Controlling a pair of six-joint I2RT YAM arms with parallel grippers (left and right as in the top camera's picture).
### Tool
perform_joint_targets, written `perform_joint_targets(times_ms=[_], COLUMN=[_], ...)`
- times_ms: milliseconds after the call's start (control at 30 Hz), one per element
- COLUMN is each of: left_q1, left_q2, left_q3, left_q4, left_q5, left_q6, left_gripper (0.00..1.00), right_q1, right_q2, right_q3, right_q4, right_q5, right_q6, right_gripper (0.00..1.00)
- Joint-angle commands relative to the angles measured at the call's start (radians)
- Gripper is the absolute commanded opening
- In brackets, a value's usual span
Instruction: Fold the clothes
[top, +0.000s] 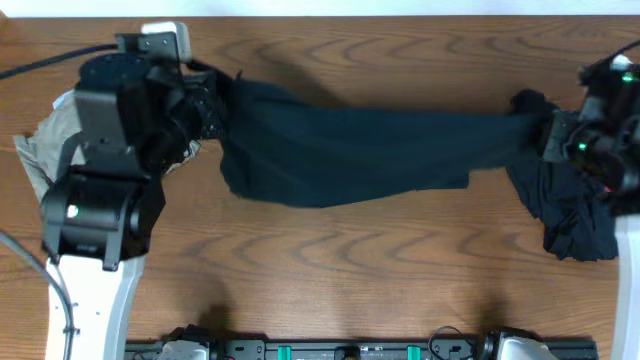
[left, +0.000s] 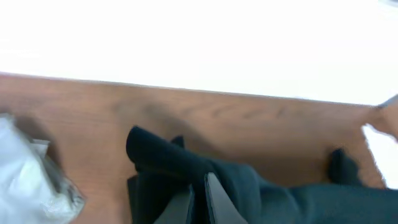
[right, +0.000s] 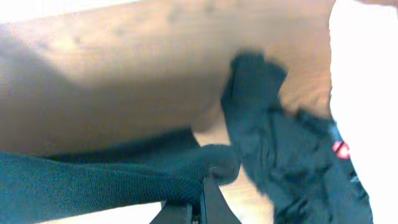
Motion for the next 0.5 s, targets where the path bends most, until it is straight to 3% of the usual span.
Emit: perform_joint_targets(times_ms=[0,133,367,467], left_q1=[0.007,0.012,0.052,0.059], left_q2=[-0.082,-0.159,-0.240,-0.229], left_q3=[0.030,0.030,0.030,0.030], left_q4=[0.047,0.073,0.025,-0.066], left_q5=[0.066,0.021,-0.327,-0.381], left_q6=[0.029,0.029,-0.055,-0.097], left_gripper=[0.06,0.06,0.07,0.07], right_q1=[-0.016,-0.016,-0.016,-0.023], right_q2=[-0.076,-0.126,-0.130,-0.111], right_q3=[0.060,0.065,0.065,0.065], right_q4=[0.021,0.035,0.005,-0.022], right_q5=[-0.001,0.040,0.259,0.314], right_q6=[0.015,0.011,0.116,0.167], right_gripper=[0.01,0.01,0.01,0.01])
